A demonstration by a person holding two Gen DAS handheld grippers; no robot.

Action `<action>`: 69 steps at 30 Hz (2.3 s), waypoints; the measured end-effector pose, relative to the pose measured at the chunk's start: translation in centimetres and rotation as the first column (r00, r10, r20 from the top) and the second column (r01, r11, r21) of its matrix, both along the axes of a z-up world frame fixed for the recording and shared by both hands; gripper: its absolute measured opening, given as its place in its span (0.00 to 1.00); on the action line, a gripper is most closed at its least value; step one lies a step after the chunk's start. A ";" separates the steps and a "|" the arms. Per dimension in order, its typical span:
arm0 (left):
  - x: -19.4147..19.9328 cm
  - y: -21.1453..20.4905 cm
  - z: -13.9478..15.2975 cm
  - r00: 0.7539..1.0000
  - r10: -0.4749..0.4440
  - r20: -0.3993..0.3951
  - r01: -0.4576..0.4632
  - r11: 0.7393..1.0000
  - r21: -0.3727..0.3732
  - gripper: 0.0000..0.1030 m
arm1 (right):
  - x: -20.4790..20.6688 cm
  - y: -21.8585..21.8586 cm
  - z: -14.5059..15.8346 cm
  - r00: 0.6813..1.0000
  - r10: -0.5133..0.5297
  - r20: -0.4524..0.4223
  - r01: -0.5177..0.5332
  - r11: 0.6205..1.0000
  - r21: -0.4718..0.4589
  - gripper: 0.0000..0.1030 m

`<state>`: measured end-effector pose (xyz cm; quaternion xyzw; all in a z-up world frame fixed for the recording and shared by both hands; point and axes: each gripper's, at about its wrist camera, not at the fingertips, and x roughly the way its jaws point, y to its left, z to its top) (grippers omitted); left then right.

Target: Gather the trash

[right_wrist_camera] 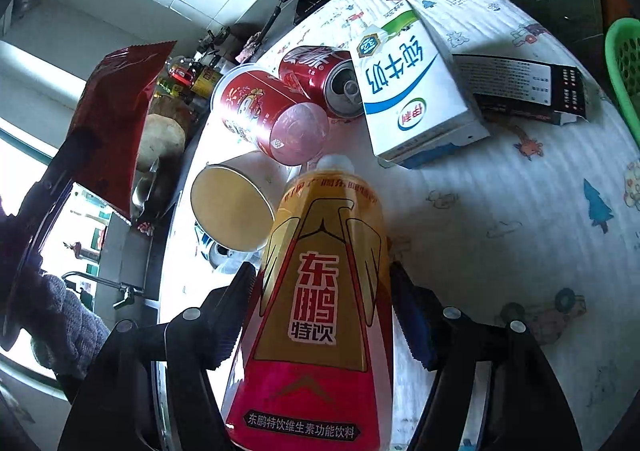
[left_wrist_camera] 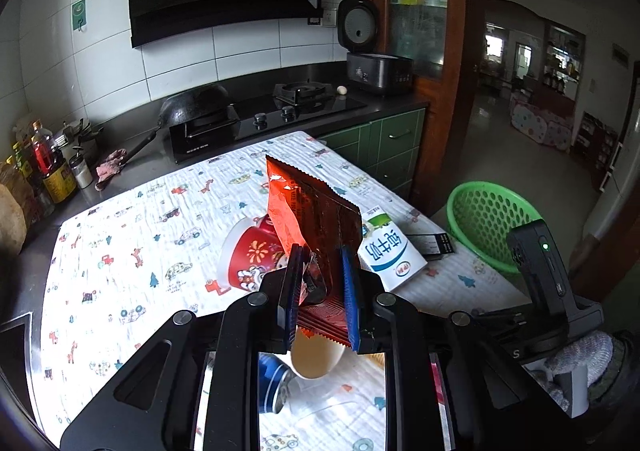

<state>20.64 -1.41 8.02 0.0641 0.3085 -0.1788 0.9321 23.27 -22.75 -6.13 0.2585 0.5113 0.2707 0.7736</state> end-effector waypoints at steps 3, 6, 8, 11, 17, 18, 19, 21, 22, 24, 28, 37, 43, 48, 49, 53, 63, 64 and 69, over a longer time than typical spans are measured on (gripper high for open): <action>0.2 -1.7 0.0 1.000 -0.020 -0.003 0.020 1.000 0.002 0.18 | -1.1 -1.2 0.2 1.000 0.004 0.011 -0.004 1.000 -0.001 0.62; 0.1 -3.0 0.2 0.999 -0.038 0.000 0.038 0.999 0.002 0.18 | -1.5 -1.1 -0.1 0.999 0.033 0.000 -0.033 0.999 -0.036 0.62; 0.0 -3.6 0.3 0.999 -0.046 0.003 0.046 0.999 -0.001 0.18 | -2.0 -0.5 -0.3 0.998 0.067 0.002 -0.067 0.994 -0.087 0.62; 0.0 -3.8 0.2 0.999 -0.044 -0.002 0.044 0.999 0.000 0.18 | -2.5 0.6 -0.3 0.993 0.121 0.016 -0.117 0.980 -0.162 0.63; 0.1 -3.2 0.0 0.999 -0.039 -0.011 0.039 0.999 -0.009 0.18 | -0.5 3.2 -0.2 0.991 0.127 0.040 -0.113 0.959 -0.259 0.71; 0.2 -3.0 0.0 0.999 -0.038 -0.012 0.038 0.999 -0.011 0.18 | -0.2 3.4 -0.4 0.991 0.128 0.030 -0.115 0.958 -0.263 0.70; 0.2 -3.0 0.0 0.999 -0.039 -0.014 0.038 0.999 -0.013 0.18 | 0.2 3.3 -0.8 0.992 0.127 0.021 -0.117 0.956 -0.268 0.64; 0.3 -2.9 0.0 0.999 -0.042 -0.016 0.042 0.999 -0.017 0.18 | 0.4 3.5 -1.0 0.992 0.127 0.014 -0.119 0.960 -0.254 0.63; 0.4 -3.0 0.0 0.999 -0.044 -0.017 0.043 0.999 -0.016 0.18 | 0.3 3.3 -0.9 0.992 0.123 0.018 -0.115 0.962 -0.248 0.63; 0.5 -3.3 0.0 0.999 -0.049 -0.019 0.049 0.999 -0.016 0.18 | -0.3 2.4 -0.4 0.993 0.117 0.033 -0.107 0.969 -0.221 0.62; 1.0 -5.1 -0.2 0.996 -0.079 -0.030 0.079 0.997 -0.015 0.18 | -2.1 -1.0 0.8 0.995 0.068 0.071 -0.055 0.982 -0.179 0.62; 3.3 -15.1 -2.2 0.972 -0.214 -0.094 0.213 0.977 -0.025 0.18 | -6.5 -14.7 4.3 0.963 -0.177 0.203 0.213 0.961 -0.176 0.62; 5.4 -23.7 -5.4 0.942 -0.288 -0.175 0.290 0.957 -0.012 0.18 | -8.6 -24.0 4.7 0.907 -0.346 0.239 0.395 0.896 -0.204 0.62; 6.9 -29.5 -7.6 0.925 -0.300 -0.234 0.306 0.952 -0.009 0.21 | -9.7 -28.8 4.3 0.862 -0.439 0.252 0.491 0.847 -0.206 0.62; 7.1 -30.5 -8.1 0.923 -0.298 -0.243 0.305 0.952 -0.010 0.22 | -9.8 -29.0 4.0 0.857 -0.448 0.254 0.502 0.839 -0.212 0.62; 7.4 -32.9 -9.6 0.910 -0.312 -0.275 0.319 0.948 -0.021 0.39 | -9.8 -30.4 3.5 0.847 -0.470 0.248 0.522 0.824 -0.220 0.62; 6.8 -30.0 -9.1 0.929 -0.277 -0.246 0.274 0.960 -0.047 0.63 | -7.1 -31.8 3.9 0.827 -0.489 0.276 0.550 0.806 -0.219 0.62; 6.5 -29.2 -8.7 0.934 -0.269 -0.236 0.266 0.963 -0.046 0.63 | -6.4 -31.9 4.0 0.827 -0.490 0.276 0.550 0.807 -0.215 0.62; 4.6 -24.8 -6.9 0.959 -0.219 -0.179 0.216 0.976 -0.039 0.63 | -2.8 -32.4 4.1 0.826 -0.482 0.291 0.549 0.805 -0.224 0.62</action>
